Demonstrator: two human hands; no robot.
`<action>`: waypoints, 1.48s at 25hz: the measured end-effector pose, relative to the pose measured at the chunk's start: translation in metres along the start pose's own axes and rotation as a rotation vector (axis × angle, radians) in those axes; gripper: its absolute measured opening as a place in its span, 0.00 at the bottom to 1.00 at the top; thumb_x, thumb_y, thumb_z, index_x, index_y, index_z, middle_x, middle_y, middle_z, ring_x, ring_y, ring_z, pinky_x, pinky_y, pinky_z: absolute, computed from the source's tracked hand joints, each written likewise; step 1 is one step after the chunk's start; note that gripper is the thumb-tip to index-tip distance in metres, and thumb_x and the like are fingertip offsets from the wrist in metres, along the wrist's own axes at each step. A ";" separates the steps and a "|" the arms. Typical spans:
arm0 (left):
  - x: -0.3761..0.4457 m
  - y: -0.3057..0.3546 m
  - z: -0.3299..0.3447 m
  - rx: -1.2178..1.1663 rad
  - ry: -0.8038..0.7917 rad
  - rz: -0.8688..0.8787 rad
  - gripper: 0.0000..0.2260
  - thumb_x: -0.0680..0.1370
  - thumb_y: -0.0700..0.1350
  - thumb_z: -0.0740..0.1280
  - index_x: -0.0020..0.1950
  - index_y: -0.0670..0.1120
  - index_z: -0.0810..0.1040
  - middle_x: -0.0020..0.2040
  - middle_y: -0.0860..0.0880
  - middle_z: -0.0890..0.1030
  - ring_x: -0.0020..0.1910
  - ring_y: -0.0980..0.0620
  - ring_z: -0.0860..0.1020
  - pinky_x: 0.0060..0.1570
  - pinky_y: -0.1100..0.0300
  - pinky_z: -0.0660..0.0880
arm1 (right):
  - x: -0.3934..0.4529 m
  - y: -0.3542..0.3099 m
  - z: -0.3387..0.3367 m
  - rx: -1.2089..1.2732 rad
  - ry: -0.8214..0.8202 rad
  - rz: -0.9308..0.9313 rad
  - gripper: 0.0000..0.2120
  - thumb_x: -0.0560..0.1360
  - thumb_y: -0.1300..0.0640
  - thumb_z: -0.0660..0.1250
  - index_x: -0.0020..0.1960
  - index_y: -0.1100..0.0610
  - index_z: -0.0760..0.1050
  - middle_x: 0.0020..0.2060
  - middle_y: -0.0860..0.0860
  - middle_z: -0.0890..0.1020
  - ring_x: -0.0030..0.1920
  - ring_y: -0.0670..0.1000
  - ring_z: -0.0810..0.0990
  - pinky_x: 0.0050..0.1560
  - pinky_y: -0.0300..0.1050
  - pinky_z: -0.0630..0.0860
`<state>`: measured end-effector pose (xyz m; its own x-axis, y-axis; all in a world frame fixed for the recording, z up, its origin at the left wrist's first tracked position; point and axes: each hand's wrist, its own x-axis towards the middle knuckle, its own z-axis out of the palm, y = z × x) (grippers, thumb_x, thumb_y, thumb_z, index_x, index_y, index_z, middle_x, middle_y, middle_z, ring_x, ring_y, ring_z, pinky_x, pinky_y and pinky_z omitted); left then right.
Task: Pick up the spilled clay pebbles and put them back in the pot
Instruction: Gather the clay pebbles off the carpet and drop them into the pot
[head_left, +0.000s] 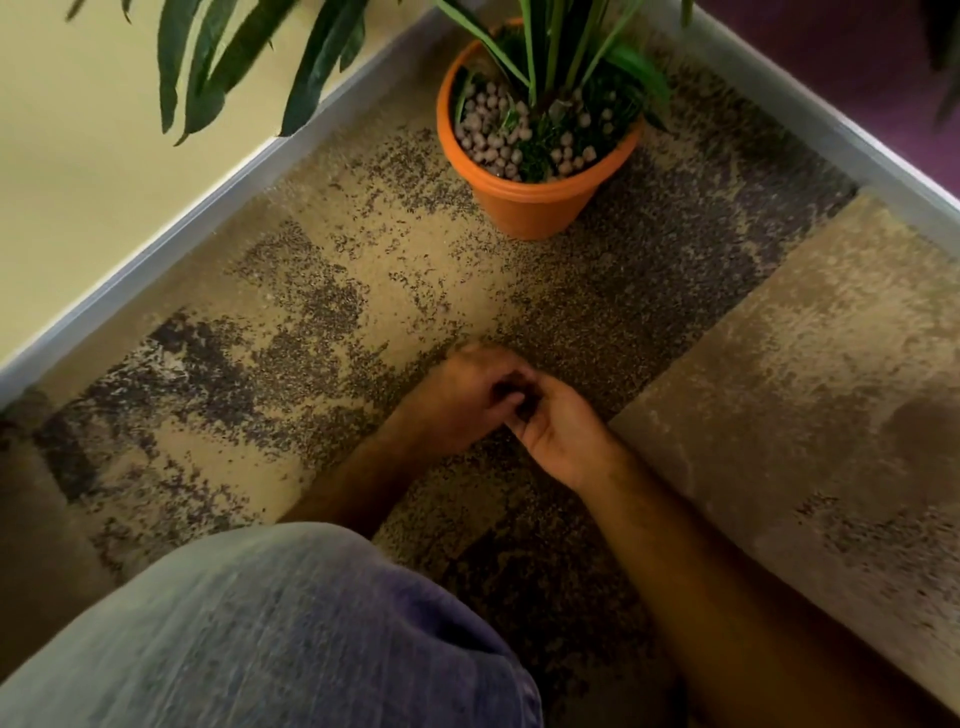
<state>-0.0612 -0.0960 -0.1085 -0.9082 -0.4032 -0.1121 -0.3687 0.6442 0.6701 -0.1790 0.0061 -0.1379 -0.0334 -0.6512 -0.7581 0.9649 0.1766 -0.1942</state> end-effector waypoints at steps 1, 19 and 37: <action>0.002 0.003 0.002 0.007 -0.002 0.026 0.10 0.78 0.45 0.71 0.59 0.51 0.79 0.54 0.54 0.80 0.53 0.59 0.72 0.52 0.66 0.70 | 0.000 -0.003 -0.001 -0.012 -0.008 -0.006 0.15 0.83 0.58 0.57 0.64 0.63 0.76 0.55 0.56 0.84 0.47 0.48 0.85 0.41 0.39 0.82; 0.033 -0.039 -0.026 0.088 0.095 -0.055 0.08 0.81 0.40 0.65 0.60 0.46 0.76 0.54 0.56 0.74 0.50 0.61 0.74 0.51 0.63 0.77 | 0.007 -0.030 -0.002 -0.099 0.166 0.034 0.11 0.82 0.59 0.60 0.55 0.65 0.76 0.46 0.57 0.80 0.43 0.51 0.80 0.37 0.41 0.82; -0.019 -0.062 -0.066 -0.271 0.456 -0.479 0.25 0.77 0.62 0.69 0.72 0.59 0.67 0.70 0.53 0.72 0.61 0.58 0.76 0.43 0.75 0.77 | -0.032 -0.116 0.182 0.185 -0.082 -0.315 0.19 0.81 0.63 0.59 0.69 0.70 0.67 0.66 0.65 0.74 0.68 0.60 0.74 0.71 0.54 0.70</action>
<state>-0.0077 -0.1709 -0.0989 -0.4640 -0.8710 -0.1613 -0.5904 0.1684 0.7893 -0.2422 -0.1280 0.0226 -0.3223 -0.7108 -0.6252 0.9417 -0.1736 -0.2881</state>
